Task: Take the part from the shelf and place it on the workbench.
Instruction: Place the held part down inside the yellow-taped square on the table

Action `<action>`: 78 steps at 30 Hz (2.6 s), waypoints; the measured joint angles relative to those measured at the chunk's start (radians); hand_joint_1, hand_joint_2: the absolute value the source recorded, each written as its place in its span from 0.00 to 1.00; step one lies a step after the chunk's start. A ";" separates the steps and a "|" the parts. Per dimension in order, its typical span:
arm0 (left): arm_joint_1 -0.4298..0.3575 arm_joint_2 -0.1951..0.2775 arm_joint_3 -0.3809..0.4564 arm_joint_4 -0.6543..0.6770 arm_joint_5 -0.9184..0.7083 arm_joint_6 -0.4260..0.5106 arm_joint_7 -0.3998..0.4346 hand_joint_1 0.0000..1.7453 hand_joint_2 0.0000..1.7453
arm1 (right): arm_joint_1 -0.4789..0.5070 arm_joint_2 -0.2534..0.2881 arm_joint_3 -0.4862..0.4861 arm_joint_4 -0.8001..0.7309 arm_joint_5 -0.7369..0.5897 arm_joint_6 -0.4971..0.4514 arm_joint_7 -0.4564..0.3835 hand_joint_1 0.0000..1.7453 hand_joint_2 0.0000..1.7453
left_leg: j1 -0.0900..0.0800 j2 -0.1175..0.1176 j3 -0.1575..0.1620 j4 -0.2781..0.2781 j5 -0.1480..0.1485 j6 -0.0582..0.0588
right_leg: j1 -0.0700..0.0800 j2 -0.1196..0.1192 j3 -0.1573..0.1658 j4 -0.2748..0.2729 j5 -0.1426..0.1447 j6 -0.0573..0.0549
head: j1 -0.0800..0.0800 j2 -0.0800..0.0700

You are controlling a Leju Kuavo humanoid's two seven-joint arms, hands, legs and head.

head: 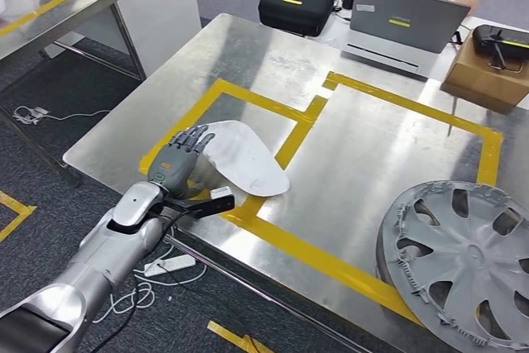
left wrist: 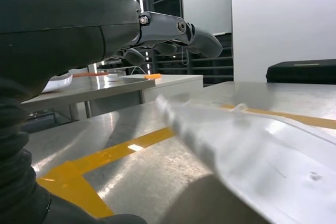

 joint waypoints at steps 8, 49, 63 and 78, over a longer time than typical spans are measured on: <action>-0.005 0.000 -0.005 0.002 0.002 0.000 0.000 0.00 1.00 | -0.002 0.000 0.001 0.000 0.000 -0.001 0.000 0.00 0.00 | 0.006 0.002 -0.052 0.119 -0.073 -0.039 | -0.004 -0.002 0.046 -0.082 0.024 -0.024 | -0.007 0.000; 0.606 -0.151 0.096 -0.898 1.251 -0.299 -0.407 0.00 0.00 | 0.008 0.028 -0.053 0.001 -0.045 -0.058 -0.008 0.00 0.00 | 0.007 -0.001 0.027 0.003 -0.028 -0.028 | -0.002 0.001 0.066 -0.072 -0.007 0.006 | -0.003 0.000; 0.676 -0.156 0.102 -0.906 1.449 -0.666 -0.417 0.00 0.00 | 0.007 0.027 -0.059 0.001 -0.037 -0.053 -0.025 0.00 0.00 | 0.005 0.001 0.028 -0.005 -0.020 -0.011 | 0.001 0.001 0.067 -0.070 -0.007 0.012 | 0.007 0.000; 0.702 -0.157 0.101 -0.913 1.353 -0.709 -0.508 0.00 0.00 | 0.006 0.021 -0.062 0.000 -0.037 -0.044 -0.029 0.00 0.00 | 0.010 0.002 0.044 0.009 -0.032 -0.031 | 0.002 -0.001 0.072 -0.077 -0.002 -0.007 | 0.001 0.000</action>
